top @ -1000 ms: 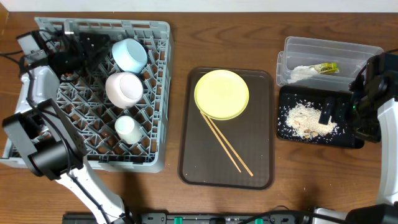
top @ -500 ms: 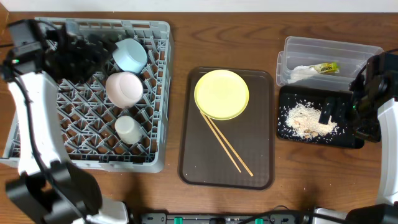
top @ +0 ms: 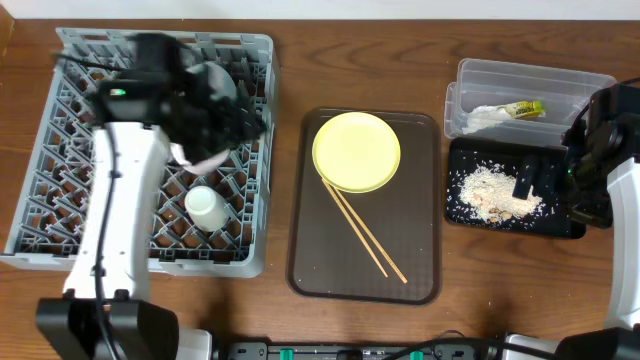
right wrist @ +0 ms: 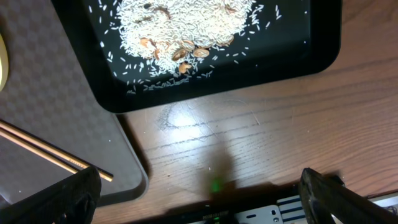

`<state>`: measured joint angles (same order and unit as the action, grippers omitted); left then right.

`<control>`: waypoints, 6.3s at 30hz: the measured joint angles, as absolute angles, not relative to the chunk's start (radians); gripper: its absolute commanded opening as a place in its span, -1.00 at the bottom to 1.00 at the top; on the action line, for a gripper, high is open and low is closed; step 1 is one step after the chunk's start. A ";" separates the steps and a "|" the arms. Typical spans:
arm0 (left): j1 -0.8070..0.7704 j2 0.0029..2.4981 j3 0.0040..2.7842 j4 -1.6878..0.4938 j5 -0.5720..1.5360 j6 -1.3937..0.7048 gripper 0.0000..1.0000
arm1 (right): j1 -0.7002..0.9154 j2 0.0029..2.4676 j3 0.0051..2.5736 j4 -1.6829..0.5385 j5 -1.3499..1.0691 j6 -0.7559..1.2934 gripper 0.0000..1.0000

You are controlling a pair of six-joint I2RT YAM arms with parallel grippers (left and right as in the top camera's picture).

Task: Sort waste into correct bins and load items into the dishwasher
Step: 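Release the blue bowl and withdraw the left gripper from the rack, then reach the left gripper to a chopstick on the tray and grasp it, then carry the chopstick with the left gripper and stand it in the rack, then reach the left gripper to the second chopstick and grasp it, then carry the second chopstick with the left gripper into the rack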

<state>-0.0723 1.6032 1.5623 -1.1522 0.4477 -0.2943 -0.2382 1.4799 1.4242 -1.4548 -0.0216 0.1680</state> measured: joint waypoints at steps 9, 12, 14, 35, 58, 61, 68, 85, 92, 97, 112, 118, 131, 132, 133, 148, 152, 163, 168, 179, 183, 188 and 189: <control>-0.460 1.603 1.435 -1.093 0.151 -0.580 0.77 | -0.238 1.480 1.424 -1.454 -0.021 0.168 0.99; -0.528 1.603 1.369 -1.030 0.117 -0.663 0.77 | -0.238 1.480 1.424 -1.454 -0.021 0.168 0.99; -0.563 1.605 1.320 -0.981 0.101 -0.709 0.77 | -0.238 1.480 1.424 -1.454 -0.021 0.168 0.98; -0.731 1.839 1.190 -0.746 0.084 -0.801 0.77 | -0.238 1.480 1.424 -1.456 -0.022 0.168 0.98; -0.731 1.916 1.190 -0.758 0.130 -0.815 -0.37 | -0.238 1.480 1.424 -1.458 -0.022 0.168 0.98; -0.731 1.916 1.190 -0.757 0.134 -0.815 -0.55 | -0.238 1.480 1.424 -1.458 -0.022 0.168 0.98; -0.725 1.917 1.190 -0.756 0.144 -0.812 -0.82 | -0.238 1.480 1.424 -1.458 -0.022 0.168 0.98; -0.627 1.765 1.191 -0.835 0.095 -0.617 -0.85 | -0.238 1.480 1.424 -1.458 -0.022 0.168 0.99; -0.497 1.543 1.288 -0.965 0.083 -0.397 -0.85 | -0.238 1.480 1.424 -1.458 -0.022 0.168 0.98; -0.343 1.507 1.336 -0.987 0.071 -0.228 -0.84 | -0.238 1.480 1.424 -1.458 -0.022 0.168 0.98; -0.159 1.674 1.336 -0.913 0.068 -0.083 -0.25 | -0.238 1.480 1.424 -1.458 -0.022 0.168 0.99; -0.159 1.675 1.336 -0.913 0.101 -0.081 0.11 | -0.238 1.480 1.424 -1.457 -0.022 0.168 0.98; -0.414 1.653 1.336 -0.950 0.250 -0.469 0.32 | -0.238 1.480 1.424 -1.457 -0.022 0.168 0.99; -0.447 1.655 1.335 -0.948 0.237 -0.508 0.33 | -0.238 1.480 1.424 -1.457 -0.022 0.168 0.99; -0.479 1.657 1.335 -0.943 0.226 -0.547 0.34 | -0.238 1.480 1.424 -1.457 -0.022 0.168 0.98; -0.779 1.895 1.335 -0.792 0.165 -0.820 0.37 | -0.238 1.480 1.424 -1.457 -0.022 0.168 0.99; -0.809 1.945 1.334 -0.779 0.165 -0.838 0.37 | -0.238 1.480 1.424 -1.458 -0.022 0.168 0.99; -0.828 2.011 1.335 -0.783 0.155 -0.856 -0.31 | -0.238 1.480 1.424 -1.458 -0.022 0.168 0.98; -0.828 2.011 1.335 -0.795 0.154 -0.858 -0.60 | -0.238 1.480 1.424 -1.458 -0.022 0.168 0.99; -0.786 2.012 1.335 -0.840 0.141 -0.852 -0.85 | -0.238 1.480 1.424 -1.459 -0.022 0.168 0.99; -0.753 2.006 1.334 -0.863 0.128 -0.815 -0.84 | -0.238 1.480 1.424 -1.459 -0.022 0.168 0.99; -0.699 1.919 1.329 -0.875 0.112 -0.718 -0.85 | -0.238 1.480 1.424 -1.459 -0.022 0.168 0.99; -0.688 1.888 1.329 -0.878 0.108 -0.690 -0.85 | -0.238 1.480 1.424 -1.459 -0.022 0.168 0.98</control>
